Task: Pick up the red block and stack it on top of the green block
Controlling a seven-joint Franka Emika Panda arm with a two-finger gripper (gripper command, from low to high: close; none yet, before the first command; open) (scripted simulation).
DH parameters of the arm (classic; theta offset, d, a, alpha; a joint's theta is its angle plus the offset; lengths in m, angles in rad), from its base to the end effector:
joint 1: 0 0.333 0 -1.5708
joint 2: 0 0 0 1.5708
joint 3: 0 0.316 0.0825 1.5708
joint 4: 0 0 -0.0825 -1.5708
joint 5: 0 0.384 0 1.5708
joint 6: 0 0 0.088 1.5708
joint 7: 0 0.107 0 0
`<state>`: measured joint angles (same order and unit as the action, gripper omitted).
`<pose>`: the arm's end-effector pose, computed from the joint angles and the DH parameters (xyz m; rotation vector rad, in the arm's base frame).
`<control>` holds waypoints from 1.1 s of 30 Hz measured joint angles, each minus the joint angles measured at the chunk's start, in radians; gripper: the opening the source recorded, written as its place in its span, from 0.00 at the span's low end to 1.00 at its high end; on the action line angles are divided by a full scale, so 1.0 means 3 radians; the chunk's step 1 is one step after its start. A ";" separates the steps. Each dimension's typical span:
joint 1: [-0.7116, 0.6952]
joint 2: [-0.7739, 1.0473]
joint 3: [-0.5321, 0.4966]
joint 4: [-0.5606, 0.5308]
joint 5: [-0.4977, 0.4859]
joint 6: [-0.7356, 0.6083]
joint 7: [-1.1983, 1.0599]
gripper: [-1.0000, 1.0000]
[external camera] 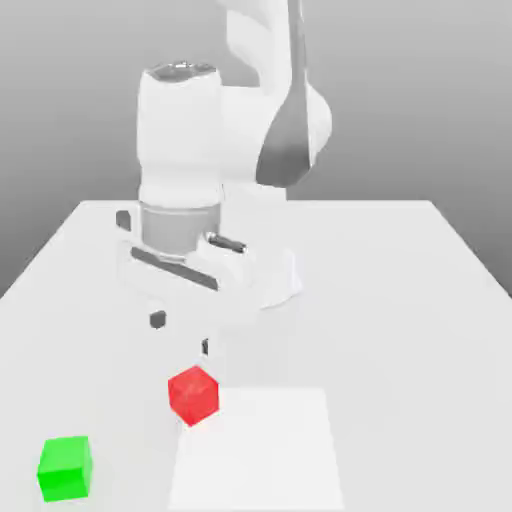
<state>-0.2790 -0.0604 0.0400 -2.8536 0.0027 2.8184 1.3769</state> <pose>0.3522 -0.0863 0.2159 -2.1592 2.2648 -0.0344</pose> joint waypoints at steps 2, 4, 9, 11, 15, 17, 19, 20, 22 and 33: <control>-0.0011 0.0267 -0.0015 -0.0012 -0.0016 0.0217 0.0059 0.50; 0.0000 0.0515 -0.0035 0.0011 -0.0048 0.0426 0.0094 0.50; 0.0041 0.0853 -0.0083 0.0055 -0.0078 0.0716 0.0116 0.00; 0.0040 0.0853 -0.0083 0.0055 -0.0081 0.0719 0.0120 0.00; 0.0033 0.0786 -0.0075 0.0045 -0.0082 0.0662 0.0123 0.00; 0.0026 0.0577 -0.0059 0.0016 -0.0049 0.0482 0.0100 0.00; 0.0025 0.0344 -0.0050 -0.0018 -0.0024 0.0284 0.0081 0.00; 0.0016 0.0225 -0.0039 -0.0035 -0.0016 0.0181 0.0076 0.00; 0.0005 0.0087 -0.0059 0.0007 -0.0011 -0.0002 0.0132 0.00; -0.0292 0.0654 -0.0318 0.1264 0.0027 -0.0700 0.1280 0.00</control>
<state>-0.3666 0.1358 -0.0555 -2.4745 0.0108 2.6083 1.7610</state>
